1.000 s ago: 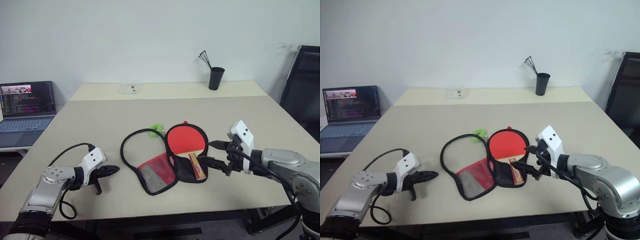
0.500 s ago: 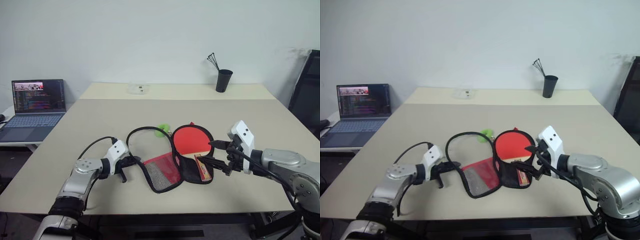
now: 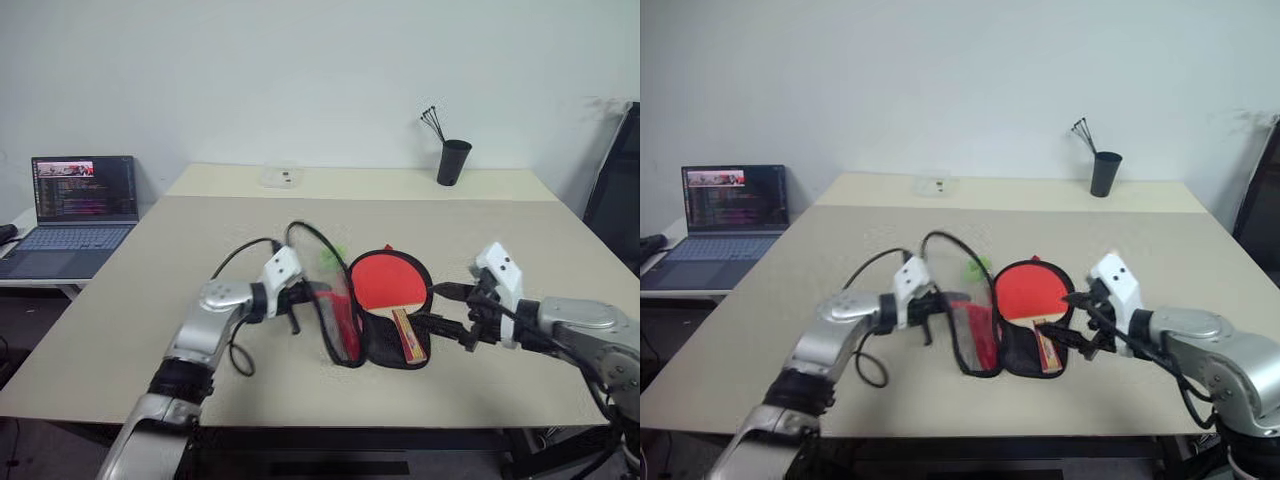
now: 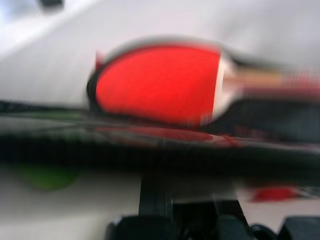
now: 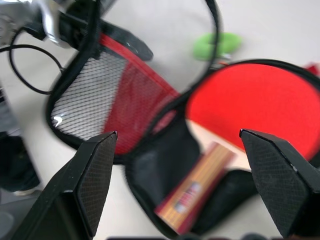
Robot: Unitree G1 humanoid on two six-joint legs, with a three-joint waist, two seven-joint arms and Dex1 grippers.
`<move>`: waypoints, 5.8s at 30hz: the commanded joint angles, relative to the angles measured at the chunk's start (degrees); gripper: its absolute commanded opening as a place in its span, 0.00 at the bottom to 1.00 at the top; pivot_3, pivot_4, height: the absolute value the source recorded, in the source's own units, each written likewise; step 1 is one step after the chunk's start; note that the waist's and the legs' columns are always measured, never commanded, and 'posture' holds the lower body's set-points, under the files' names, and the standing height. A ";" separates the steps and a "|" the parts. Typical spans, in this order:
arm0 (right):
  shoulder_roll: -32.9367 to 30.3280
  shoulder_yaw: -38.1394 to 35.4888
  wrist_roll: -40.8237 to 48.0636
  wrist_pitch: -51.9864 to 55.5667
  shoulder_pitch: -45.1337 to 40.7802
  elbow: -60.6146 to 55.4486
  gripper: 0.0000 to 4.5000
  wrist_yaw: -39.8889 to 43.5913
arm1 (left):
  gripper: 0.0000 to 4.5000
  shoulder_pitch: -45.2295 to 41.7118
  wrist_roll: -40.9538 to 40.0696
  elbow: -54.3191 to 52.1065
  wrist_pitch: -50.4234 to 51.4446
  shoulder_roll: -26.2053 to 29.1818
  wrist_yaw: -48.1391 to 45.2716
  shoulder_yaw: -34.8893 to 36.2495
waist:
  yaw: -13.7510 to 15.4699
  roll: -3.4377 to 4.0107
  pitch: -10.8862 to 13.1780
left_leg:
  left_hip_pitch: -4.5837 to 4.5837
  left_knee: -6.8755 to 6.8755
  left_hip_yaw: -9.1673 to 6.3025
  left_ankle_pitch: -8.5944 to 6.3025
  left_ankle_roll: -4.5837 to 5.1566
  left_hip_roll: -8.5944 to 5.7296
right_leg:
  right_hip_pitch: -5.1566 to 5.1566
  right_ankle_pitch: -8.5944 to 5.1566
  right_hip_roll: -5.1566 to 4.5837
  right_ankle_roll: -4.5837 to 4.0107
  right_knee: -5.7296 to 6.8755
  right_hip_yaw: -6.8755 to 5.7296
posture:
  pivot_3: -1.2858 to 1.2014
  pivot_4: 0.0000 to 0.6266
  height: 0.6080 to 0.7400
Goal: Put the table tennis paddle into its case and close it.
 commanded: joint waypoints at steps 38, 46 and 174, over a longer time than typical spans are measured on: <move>14.67 14.31 -15.79 -12.63 -5.38 32.47 0.97 -4.48 | 0.00 5.59 -11.28 -13.80 6.80 10.16 -4.86 7.63 | -1.92 0.03 0.04 | 0.06 0.06 -0.01 -0.02 0.04 0.15 | -0.05 -0.01 0.26 -0.02 0.10 0.14 | 0.52 0.24 1.00; 16.41 18.15 -18.98 -12.93 -6.37 35.41 0.82 -3.34 | 0.00 5.43 -10.79 -14.25 6.64 9.69 -4.23 6.53 | -2.23 0.02 0.03 | 0.26 0.06 0.06 -0.02 0.04 0.18 | 0.04 -0.01 0.30 -0.02 0.19 0.14 | 0.52 0.24 1.00; 28.84 25.85 -20.22 -19.70 -3.70 17.02 1.00 -8.00 | 0.99 -14.11 3.45 37.33 3.93 -0.22 15.77 5.03 | -2.09 0.04 0.11 | 0.30 -0.48 -0.09 -0.06 0.03 1.04 | -0.26 -0.49 1.20 -0.81 0.37 -0.05 | 0.52 0.24 1.00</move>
